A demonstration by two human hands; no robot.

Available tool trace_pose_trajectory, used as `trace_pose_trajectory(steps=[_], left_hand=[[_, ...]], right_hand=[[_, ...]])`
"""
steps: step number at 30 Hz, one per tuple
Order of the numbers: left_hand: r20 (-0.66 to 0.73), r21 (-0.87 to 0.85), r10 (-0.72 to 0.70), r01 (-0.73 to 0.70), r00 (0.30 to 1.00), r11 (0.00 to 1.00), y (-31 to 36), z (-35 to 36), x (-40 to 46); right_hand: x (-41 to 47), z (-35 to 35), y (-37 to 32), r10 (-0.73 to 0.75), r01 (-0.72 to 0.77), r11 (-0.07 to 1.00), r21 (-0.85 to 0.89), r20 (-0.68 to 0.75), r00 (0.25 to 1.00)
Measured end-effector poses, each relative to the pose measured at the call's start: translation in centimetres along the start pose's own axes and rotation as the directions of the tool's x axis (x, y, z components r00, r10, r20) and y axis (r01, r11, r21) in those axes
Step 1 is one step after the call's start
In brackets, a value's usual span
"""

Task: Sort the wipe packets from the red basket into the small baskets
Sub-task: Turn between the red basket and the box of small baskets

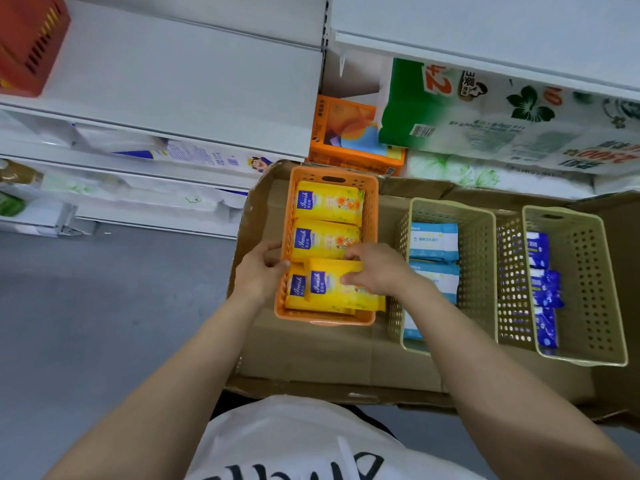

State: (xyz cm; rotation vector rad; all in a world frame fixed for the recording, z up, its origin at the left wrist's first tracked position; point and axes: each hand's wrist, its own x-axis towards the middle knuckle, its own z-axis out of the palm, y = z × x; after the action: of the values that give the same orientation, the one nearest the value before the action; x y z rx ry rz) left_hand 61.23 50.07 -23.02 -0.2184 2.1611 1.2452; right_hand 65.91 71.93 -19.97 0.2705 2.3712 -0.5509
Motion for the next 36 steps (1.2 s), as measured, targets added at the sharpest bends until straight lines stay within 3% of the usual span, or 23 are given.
trace_pose_trajectory(steps=[5, 11, 25, 36], left_hand=[[0.007, -0.038, -0.042, 0.042, 0.999, 0.998, -0.6, -0.1, 0.5], [0.017, -0.069, -0.058, 0.059, 0.998, 0.996, -0.8, 0.0, 0.6], [0.016, -0.064, -0.040, 0.041, 0.999, 0.997, -1.0, 0.2, 0.7], [-0.005, 0.024, -0.020, 0.020, 1.000, 1.000, -1.0, 0.2, 0.5]], right_hand=[[1.4, 3.1, -2.2, -0.081, 0.075, 0.983, 0.165, 0.034, 0.996], [2.0, 5.2, -1.9, 0.003, 0.005, 0.987, 0.163, -0.048, 0.999], [1.6, 5.7, -3.8, -0.187, 0.168, 0.960, -0.225, -0.064, 0.980], [0.8, 5.6, -3.9, -0.143, 0.128, 0.962, -0.241, -0.047, 0.989]])
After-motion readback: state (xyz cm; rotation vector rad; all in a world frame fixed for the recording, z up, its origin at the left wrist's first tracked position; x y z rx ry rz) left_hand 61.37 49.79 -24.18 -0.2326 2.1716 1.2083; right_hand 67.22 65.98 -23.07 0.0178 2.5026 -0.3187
